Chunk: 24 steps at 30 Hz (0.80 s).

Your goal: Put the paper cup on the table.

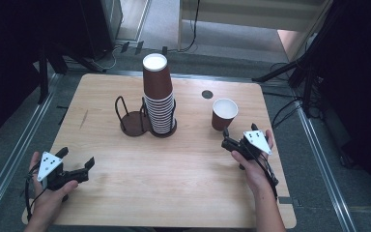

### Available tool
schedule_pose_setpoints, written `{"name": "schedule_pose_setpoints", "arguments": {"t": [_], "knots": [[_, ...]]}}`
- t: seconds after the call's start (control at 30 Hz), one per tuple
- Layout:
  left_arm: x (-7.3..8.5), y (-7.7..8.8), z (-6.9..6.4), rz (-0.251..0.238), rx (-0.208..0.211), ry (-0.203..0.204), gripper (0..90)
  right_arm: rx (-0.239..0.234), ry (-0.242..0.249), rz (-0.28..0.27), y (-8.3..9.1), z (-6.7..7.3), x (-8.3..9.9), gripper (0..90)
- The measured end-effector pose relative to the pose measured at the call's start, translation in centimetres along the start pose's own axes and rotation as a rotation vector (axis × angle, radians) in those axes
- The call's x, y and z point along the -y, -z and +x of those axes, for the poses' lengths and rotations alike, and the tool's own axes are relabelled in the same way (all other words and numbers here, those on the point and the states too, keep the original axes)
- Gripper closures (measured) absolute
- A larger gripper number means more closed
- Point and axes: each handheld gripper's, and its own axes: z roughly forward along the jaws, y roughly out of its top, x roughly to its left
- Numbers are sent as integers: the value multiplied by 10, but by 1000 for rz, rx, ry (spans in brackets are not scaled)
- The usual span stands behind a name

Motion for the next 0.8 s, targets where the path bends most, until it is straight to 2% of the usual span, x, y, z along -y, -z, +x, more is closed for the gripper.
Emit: {"name": "schedule_pose_setpoints", "arguments": {"t": [0.17,0.47,0.53,0.8], "knots": [[0,0,0,2,-7,1,0,3,-26,-2,12,-7,2,0],[0,0,-1,2,-10,3,0,10,-20,8,34,-13,9,0],[0,0,-1,3,-13,0,0,6,-37,8,39,-13,10,0],[0,-1,-1,8,-7,1,0,4,-20,9,57,-15,16,0]]}}
